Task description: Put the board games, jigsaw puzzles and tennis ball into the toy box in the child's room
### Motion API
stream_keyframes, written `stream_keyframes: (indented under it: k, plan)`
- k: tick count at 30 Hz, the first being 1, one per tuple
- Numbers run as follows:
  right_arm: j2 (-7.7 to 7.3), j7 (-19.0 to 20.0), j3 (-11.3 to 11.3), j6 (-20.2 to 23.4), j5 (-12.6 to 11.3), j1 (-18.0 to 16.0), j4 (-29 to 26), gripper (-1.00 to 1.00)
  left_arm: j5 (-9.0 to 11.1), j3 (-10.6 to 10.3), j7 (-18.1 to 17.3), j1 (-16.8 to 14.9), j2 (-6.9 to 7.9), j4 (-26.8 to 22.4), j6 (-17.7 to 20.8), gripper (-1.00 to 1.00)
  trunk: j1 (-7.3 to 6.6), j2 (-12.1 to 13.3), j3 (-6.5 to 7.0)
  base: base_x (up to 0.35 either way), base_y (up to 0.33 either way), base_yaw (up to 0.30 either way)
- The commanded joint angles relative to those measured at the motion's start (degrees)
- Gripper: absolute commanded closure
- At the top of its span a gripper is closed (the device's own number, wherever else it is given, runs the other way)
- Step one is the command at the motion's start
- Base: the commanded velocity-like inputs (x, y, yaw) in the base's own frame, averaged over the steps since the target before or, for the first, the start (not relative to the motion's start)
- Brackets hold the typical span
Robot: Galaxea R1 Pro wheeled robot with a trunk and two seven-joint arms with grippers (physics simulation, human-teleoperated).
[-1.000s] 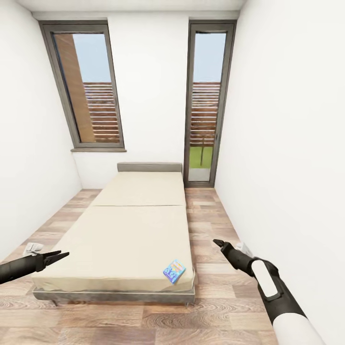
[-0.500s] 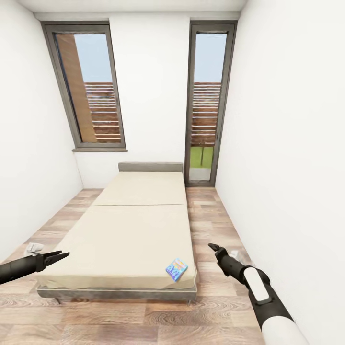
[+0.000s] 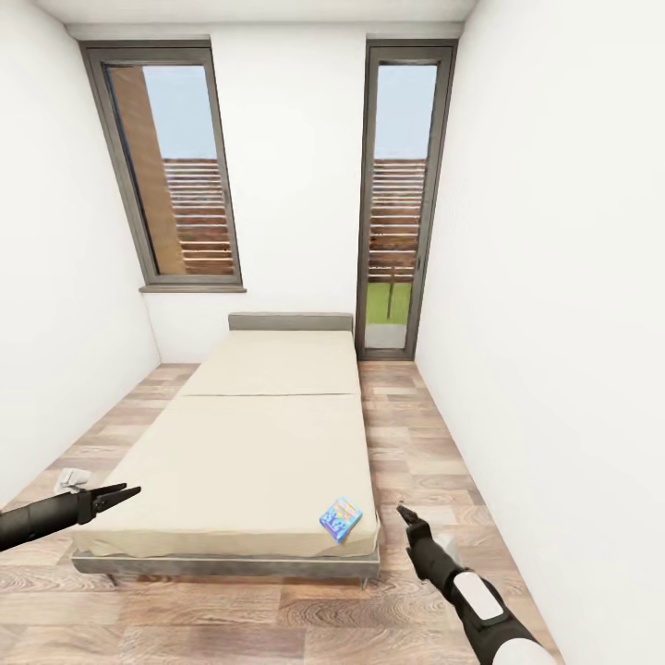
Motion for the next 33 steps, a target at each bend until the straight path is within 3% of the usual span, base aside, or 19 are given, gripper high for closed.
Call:
stream_keyframes:
  k: [1,6,10,14,19,22,33]
  plan:
    - [0.03,4.0,-0.5,-1.4,-0.2,0.0,0.5,-1.00,-0.6,0.5,-0.5,-0.1,0.00,0.0,0.5,-1.00,0.04,-0.1,-0.14,0.000,0.000,0.000]
    - [-0.18,7.8,-0.6,-2.7,-0.2,0.0,0.9,-1.00,-0.9,0.3,-2.8,-0.1,0.25,0.0,0.6,-1.00,0.04,-0.1,-0.14,0.000,0.000,0.000]
    - [-0.22,8.4,-0.5,-2.9,-0.3,0.0,1.0,-1.00,-1.1,-0.1,-11.2,-0.1,0.38,-0.1,5.6,-1.00,0.04,-0.1,-0.14,0.000,0.000,0.000]
    - [0.09,8.4,0.6,-3.2,-0.3,0.0,1.1,-1.00,-1.2,-0.4,-11.2,-0.1,0.03,-0.2,12.6,-1.00,0.04,-0.1,-0.14,0.000,0.000,0.000]
    - [0.05,8.4,2.1,-3.3,-0.3,0.0,1.2,-1.00,-1.1,-4.6,-11.2,-0.1,-0.65,-0.3,19.9,-1.00,0.04,-0.1,-0.14,0.000,0.000,0.000]
    - [0.34,8.3,2.4,-3.2,-0.3,0.0,1.2,-1.00,-1.0,-6.3,-11.2,-0.1,-2.11,-0.3,21.4,-1.00,0.04,-0.1,-0.14,0.000,0.000,0.000]
    - [0.81,8.2,5.7,-3.2,-0.5,0.0,1.2,-1.00,-0.5,-6.2,-11.2,-0.1,-2.44,-0.4,22.1,-1.00,0.04,-0.1,-0.14,0.000,0.000,0.000]
